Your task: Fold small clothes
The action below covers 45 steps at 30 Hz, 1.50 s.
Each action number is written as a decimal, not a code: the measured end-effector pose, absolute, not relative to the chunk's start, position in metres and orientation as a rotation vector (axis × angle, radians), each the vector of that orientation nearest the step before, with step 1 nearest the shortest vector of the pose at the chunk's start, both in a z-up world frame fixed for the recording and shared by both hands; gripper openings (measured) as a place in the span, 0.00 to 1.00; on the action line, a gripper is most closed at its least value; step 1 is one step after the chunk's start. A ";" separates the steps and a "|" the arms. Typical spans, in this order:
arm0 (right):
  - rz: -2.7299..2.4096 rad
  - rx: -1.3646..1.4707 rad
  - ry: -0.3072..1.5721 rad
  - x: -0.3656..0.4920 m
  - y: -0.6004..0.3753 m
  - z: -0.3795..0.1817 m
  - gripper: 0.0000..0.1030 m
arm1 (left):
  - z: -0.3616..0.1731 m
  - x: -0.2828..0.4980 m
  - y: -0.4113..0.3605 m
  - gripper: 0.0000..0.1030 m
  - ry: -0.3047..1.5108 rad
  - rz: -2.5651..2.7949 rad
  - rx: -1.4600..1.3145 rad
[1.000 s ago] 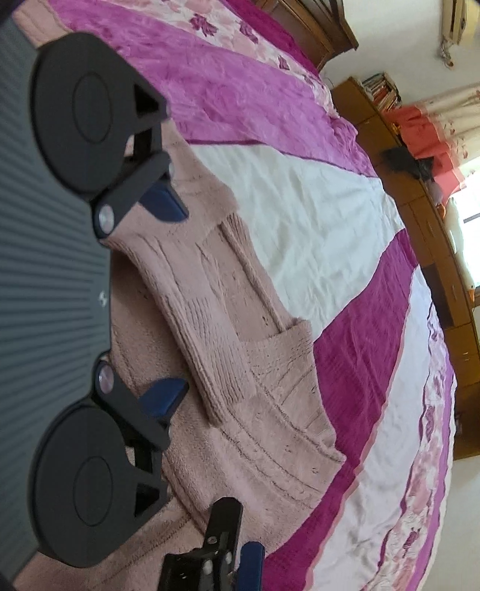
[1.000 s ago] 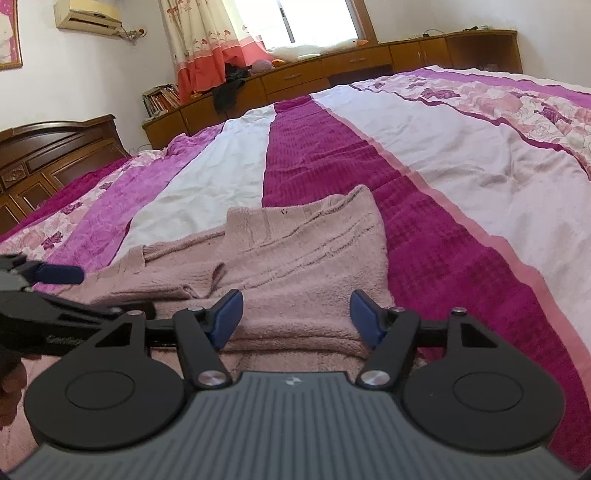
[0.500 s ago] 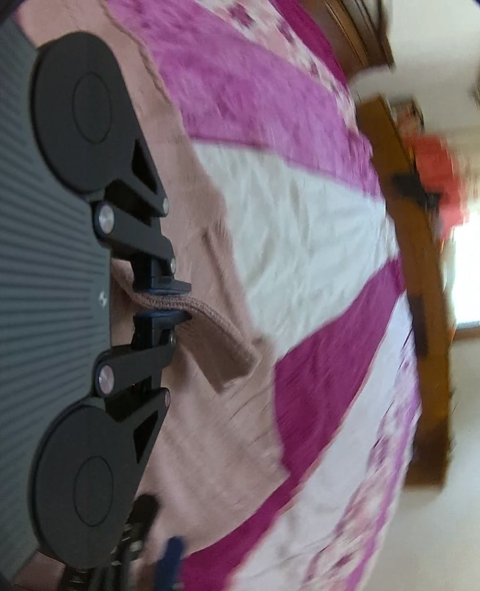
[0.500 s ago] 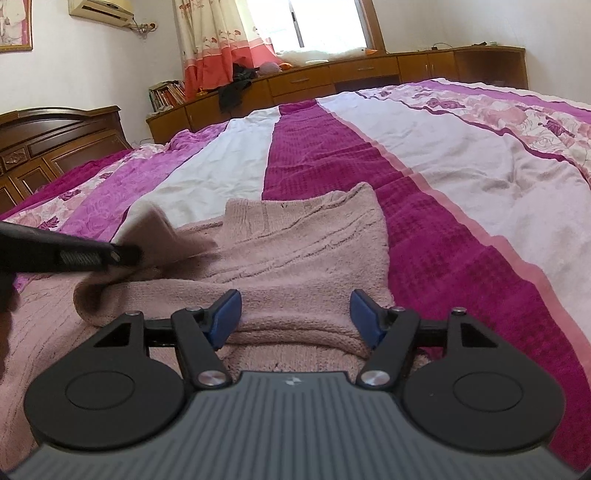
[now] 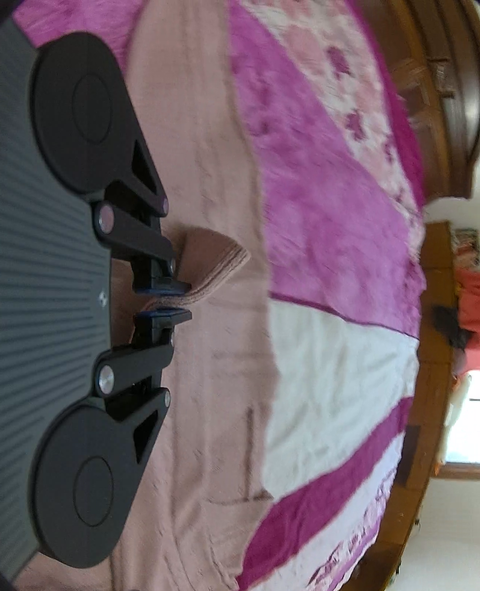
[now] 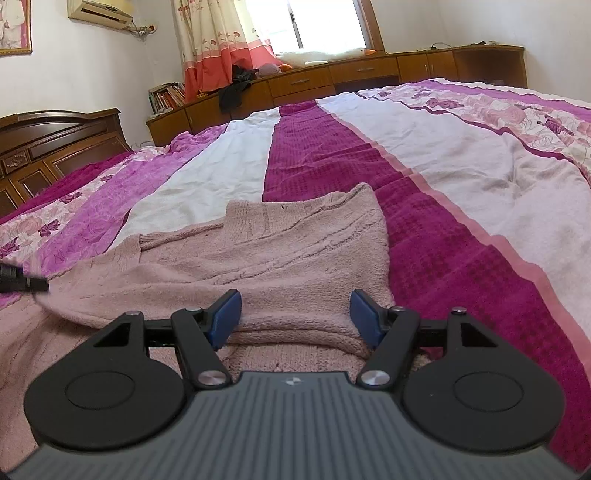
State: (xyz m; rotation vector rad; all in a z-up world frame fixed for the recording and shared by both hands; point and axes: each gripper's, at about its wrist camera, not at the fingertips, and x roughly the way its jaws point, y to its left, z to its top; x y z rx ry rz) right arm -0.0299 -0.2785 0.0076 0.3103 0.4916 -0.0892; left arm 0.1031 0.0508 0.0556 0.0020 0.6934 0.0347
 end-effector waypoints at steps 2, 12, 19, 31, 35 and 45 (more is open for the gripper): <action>-0.089 0.313 0.494 -0.030 -0.278 0.009 0.70 | 0.048 0.100 0.057 0.12 0.718 0.034 0.001; -0.083 0.338 0.515 -0.029 -0.282 0.013 0.70 | 0.049 0.089 0.086 0.39 0.713 0.065 -0.036; -0.083 0.376 0.521 -0.037 -0.283 0.027 0.70 | 0.064 0.092 0.113 0.39 0.691 0.091 -0.081; -0.038 0.685 0.622 -0.065 -0.302 0.031 0.70 | 0.047 0.116 0.110 0.39 0.750 0.010 -0.114; -0.037 0.753 0.596 -0.060 -0.305 0.022 0.70 | 0.043 0.112 0.109 0.39 0.748 0.015 -0.098; -0.215 0.737 0.509 -0.057 -0.321 0.018 0.12 | 0.042 0.108 0.104 0.39 0.752 0.003 -0.067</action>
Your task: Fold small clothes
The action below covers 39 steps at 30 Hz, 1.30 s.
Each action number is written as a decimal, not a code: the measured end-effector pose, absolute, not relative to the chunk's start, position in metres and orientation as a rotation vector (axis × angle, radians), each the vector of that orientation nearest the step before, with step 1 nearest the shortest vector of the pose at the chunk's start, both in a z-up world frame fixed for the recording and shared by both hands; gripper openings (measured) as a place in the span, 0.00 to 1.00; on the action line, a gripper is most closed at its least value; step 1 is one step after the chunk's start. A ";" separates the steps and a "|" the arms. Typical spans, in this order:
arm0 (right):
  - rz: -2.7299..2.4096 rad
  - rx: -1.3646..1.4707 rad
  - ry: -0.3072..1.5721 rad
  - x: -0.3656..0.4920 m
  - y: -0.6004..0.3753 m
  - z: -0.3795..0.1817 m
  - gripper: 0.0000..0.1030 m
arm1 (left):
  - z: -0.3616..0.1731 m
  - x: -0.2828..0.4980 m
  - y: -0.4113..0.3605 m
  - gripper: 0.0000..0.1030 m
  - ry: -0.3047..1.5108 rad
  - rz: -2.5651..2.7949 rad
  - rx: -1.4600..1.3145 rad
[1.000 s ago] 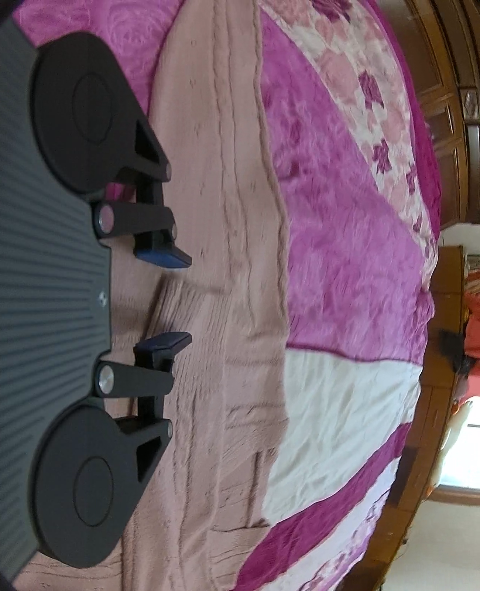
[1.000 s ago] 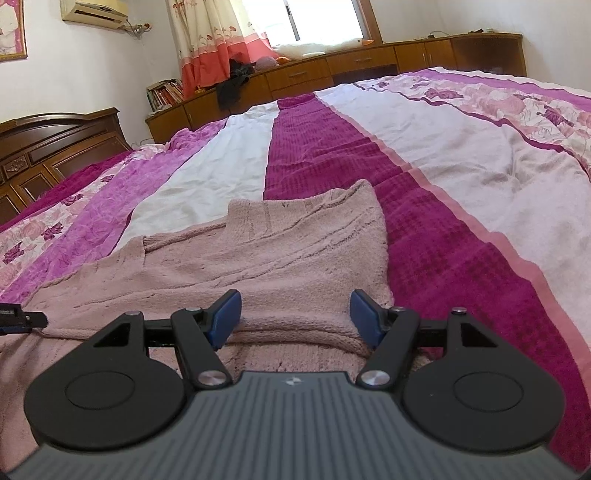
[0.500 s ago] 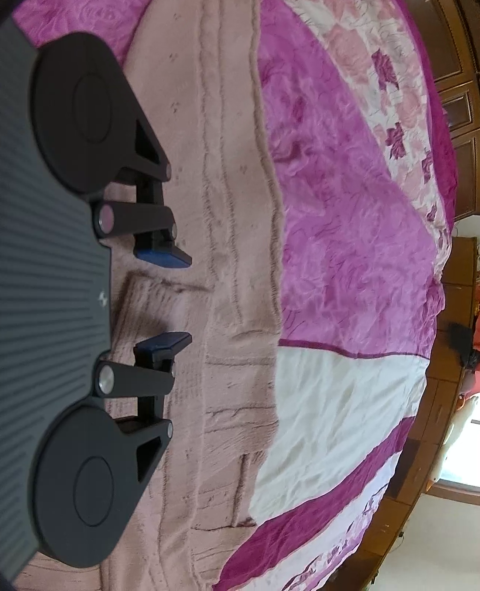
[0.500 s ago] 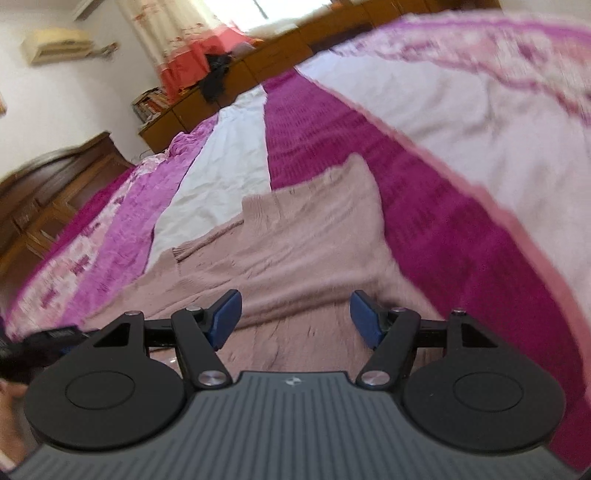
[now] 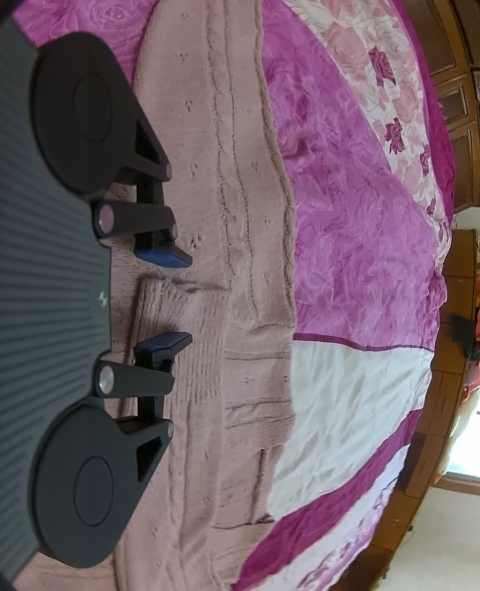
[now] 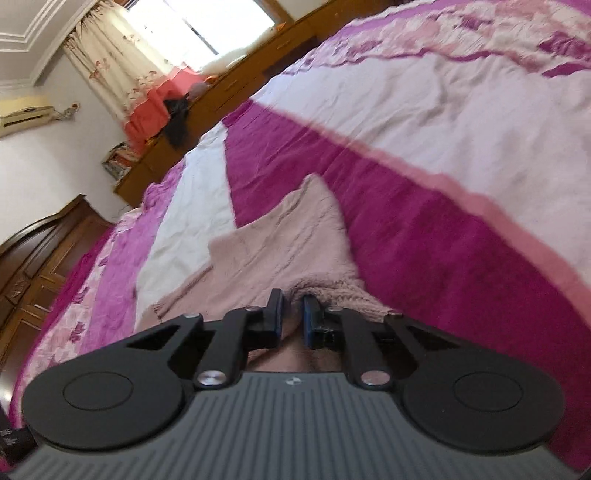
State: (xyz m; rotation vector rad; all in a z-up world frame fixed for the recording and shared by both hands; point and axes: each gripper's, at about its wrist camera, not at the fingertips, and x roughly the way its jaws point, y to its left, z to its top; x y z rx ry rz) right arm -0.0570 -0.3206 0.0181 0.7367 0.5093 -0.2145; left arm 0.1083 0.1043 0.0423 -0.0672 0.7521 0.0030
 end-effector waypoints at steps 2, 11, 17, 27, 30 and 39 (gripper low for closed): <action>-0.214 0.735 0.530 -0.060 -0.323 0.012 0.12 | 0.040 0.109 0.102 0.39 0.756 0.008 -0.048; -0.109 0.661 0.662 -0.062 -0.313 0.039 0.18 | 0.040 0.107 0.096 0.39 0.752 0.020 -0.007; -0.069 0.558 0.571 -0.044 -0.304 0.069 0.54 | 0.044 0.106 0.095 0.40 0.754 0.013 -0.019; -0.207 0.497 0.633 0.074 -0.352 0.043 0.58 | 0.048 0.105 0.095 0.40 0.739 -0.018 -0.039; -0.207 0.485 0.684 0.094 -0.356 0.031 0.58 | 0.050 0.104 0.094 0.40 0.720 -0.029 -0.043; -0.255 0.391 0.592 0.085 -0.350 0.027 0.09 | 0.045 0.109 0.086 0.40 0.693 -0.037 0.004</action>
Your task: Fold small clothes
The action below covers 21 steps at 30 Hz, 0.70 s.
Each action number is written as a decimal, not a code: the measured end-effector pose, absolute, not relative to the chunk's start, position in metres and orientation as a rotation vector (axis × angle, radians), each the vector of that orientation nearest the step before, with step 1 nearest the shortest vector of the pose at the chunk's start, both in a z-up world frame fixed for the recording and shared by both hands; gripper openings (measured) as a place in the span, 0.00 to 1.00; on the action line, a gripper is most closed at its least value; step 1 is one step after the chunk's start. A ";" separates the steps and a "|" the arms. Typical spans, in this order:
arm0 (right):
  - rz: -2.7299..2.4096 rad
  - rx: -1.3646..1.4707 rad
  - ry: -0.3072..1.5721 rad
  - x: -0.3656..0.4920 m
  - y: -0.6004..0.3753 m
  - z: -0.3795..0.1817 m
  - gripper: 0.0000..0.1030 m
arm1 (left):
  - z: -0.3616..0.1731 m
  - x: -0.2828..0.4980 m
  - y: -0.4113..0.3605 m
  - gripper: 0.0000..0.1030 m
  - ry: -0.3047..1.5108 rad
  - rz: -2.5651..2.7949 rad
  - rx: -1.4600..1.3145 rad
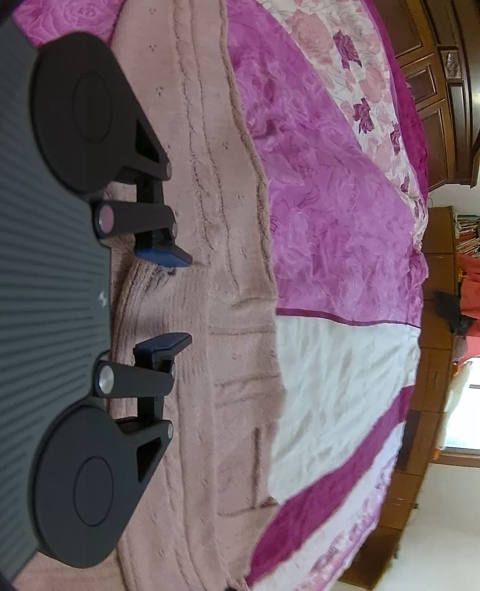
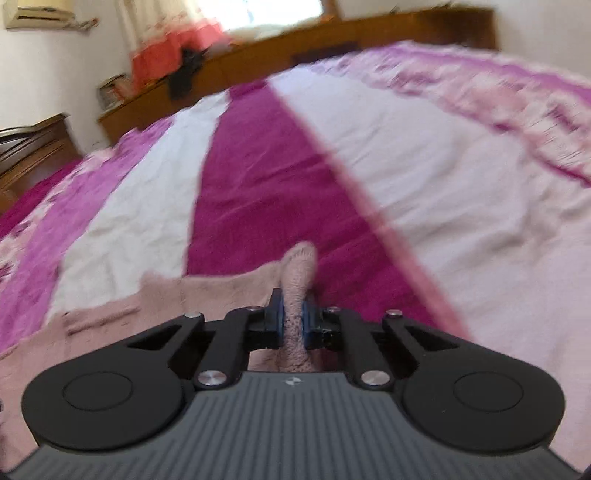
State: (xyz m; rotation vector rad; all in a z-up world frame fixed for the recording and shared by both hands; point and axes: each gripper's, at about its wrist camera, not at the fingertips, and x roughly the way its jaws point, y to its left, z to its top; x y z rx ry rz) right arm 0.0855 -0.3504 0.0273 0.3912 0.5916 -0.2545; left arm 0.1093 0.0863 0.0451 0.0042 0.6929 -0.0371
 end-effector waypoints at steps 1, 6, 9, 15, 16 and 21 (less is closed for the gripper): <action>-0.264 0.396 0.609 0.088 -0.353 0.023 0.09 | 0.042 0.112 0.086 0.40 0.704 -0.027 0.011; -0.270 0.427 0.638 0.093 -0.357 0.011 0.10 | 0.031 0.116 0.087 0.40 0.723 -0.015 0.026; -0.268 0.429 0.641 0.092 -0.357 0.011 0.13 | 0.033 0.115 0.087 0.40 0.725 -0.014 0.028; -0.252 0.460 0.604 0.070 -0.351 0.028 0.47 | 0.046 0.108 0.093 0.41 0.729 -0.004 0.008; -0.246 0.457 0.592 0.063 -0.349 0.032 0.50 | 0.049 0.105 0.094 0.41 0.726 0.000 0.008; -0.202 0.482 0.558 0.030 -0.336 0.051 0.54 | 0.065 0.092 0.102 0.41 0.706 0.019 0.006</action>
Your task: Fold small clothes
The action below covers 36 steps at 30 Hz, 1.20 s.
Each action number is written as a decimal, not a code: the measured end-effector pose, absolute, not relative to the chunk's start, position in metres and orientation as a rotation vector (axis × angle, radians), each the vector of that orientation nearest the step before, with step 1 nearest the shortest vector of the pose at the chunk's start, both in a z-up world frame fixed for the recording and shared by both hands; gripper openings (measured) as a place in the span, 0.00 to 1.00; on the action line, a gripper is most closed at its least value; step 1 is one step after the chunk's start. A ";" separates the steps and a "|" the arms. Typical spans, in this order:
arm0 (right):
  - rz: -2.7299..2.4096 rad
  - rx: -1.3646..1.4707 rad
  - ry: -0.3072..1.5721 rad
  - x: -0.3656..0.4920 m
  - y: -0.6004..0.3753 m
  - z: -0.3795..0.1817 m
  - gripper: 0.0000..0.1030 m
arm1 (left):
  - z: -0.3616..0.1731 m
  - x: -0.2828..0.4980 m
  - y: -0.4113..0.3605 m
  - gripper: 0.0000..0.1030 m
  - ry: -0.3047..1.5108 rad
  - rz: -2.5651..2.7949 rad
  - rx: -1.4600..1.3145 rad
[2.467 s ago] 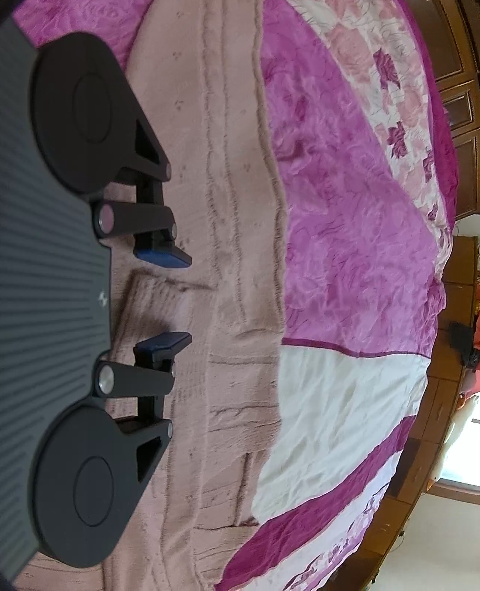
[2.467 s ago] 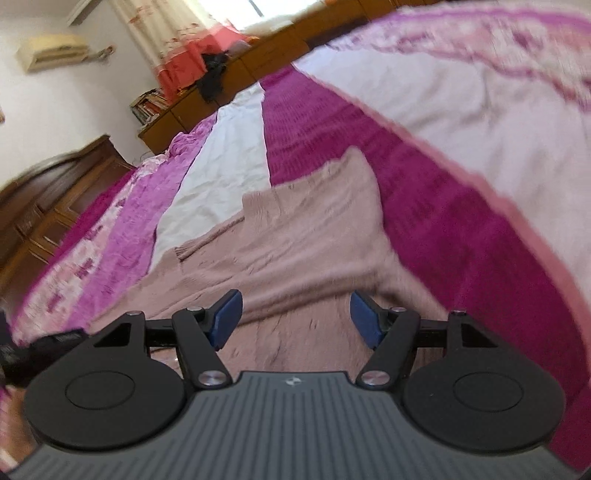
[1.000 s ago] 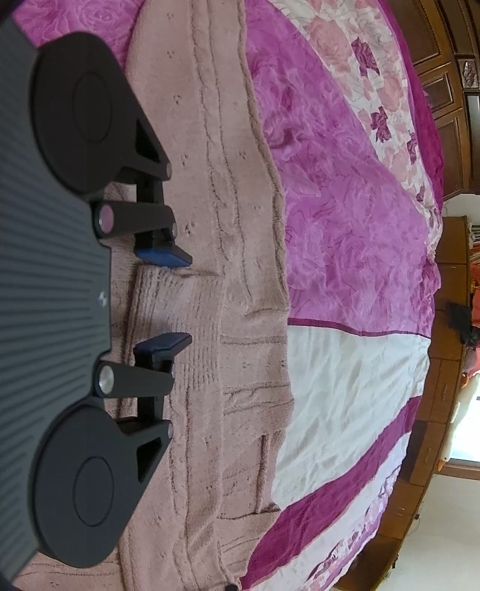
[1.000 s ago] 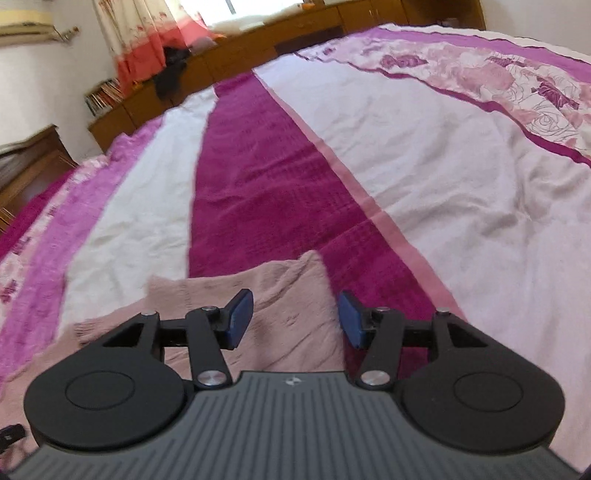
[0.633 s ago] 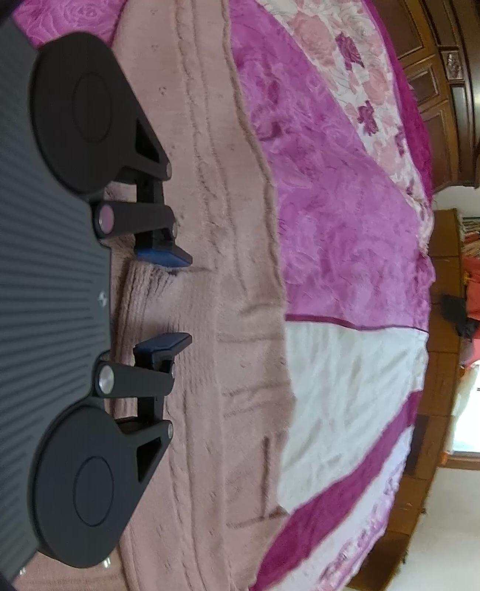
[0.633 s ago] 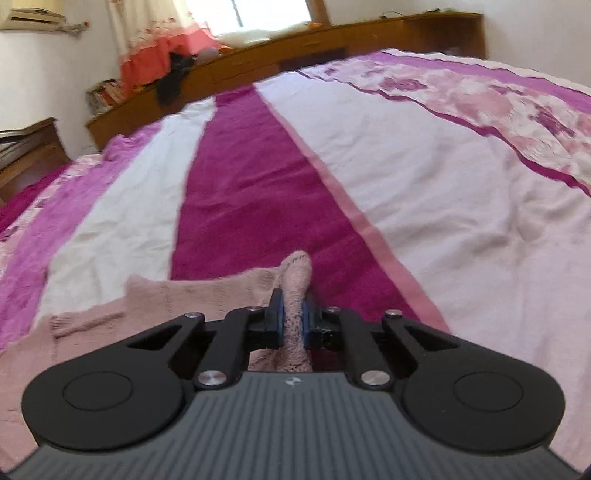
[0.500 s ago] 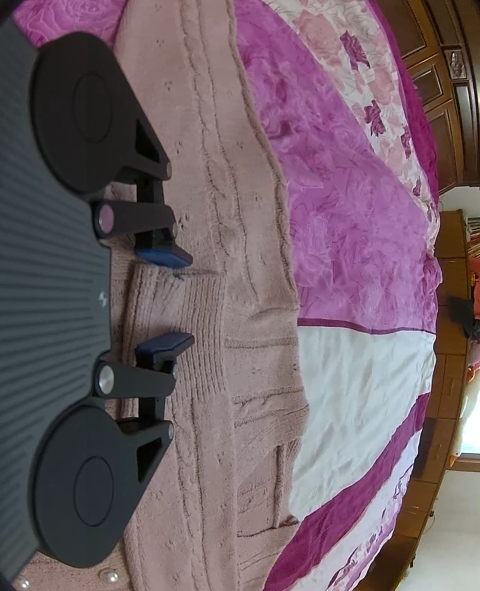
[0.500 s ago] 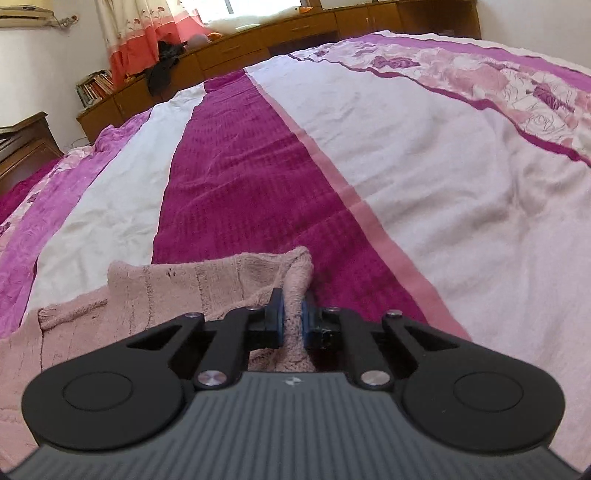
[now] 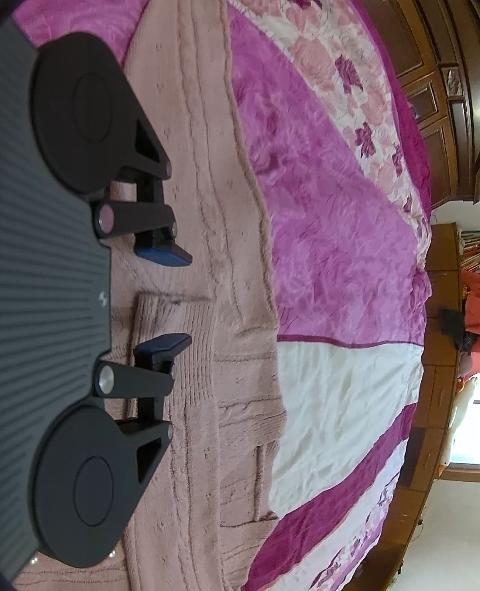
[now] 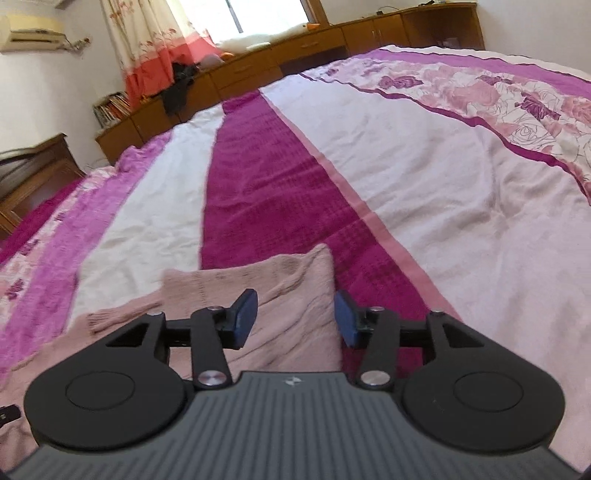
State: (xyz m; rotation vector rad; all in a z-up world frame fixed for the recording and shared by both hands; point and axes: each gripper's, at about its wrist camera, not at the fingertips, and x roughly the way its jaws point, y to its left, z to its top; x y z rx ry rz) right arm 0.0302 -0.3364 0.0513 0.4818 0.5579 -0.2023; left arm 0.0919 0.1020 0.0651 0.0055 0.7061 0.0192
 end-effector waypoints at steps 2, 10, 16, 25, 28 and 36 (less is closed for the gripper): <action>-0.189 0.491 0.551 0.017 -0.330 0.058 0.56 | 0.071 0.087 0.105 0.41 0.708 0.030 0.006; -0.105 0.523 0.542 -0.034 -0.301 0.081 0.63 | 0.091 0.065 0.122 0.41 0.698 0.068 0.002; -0.045 0.522 0.554 -0.057 -0.277 0.085 0.65 | 0.100 0.050 0.141 0.41 0.702 0.108 -0.010; 0.007 0.516 0.583 -0.073 -0.255 0.083 0.67 | 0.103 0.039 0.180 0.41 0.716 0.196 -0.047; 0.014 0.507 0.594 -0.077 -0.248 0.080 0.69 | 0.100 0.039 0.193 0.41 0.731 0.231 -0.069; 0.012 0.497 0.642 -0.078 -0.239 0.064 0.70 | 0.087 0.040 0.219 0.41 0.762 0.305 -0.102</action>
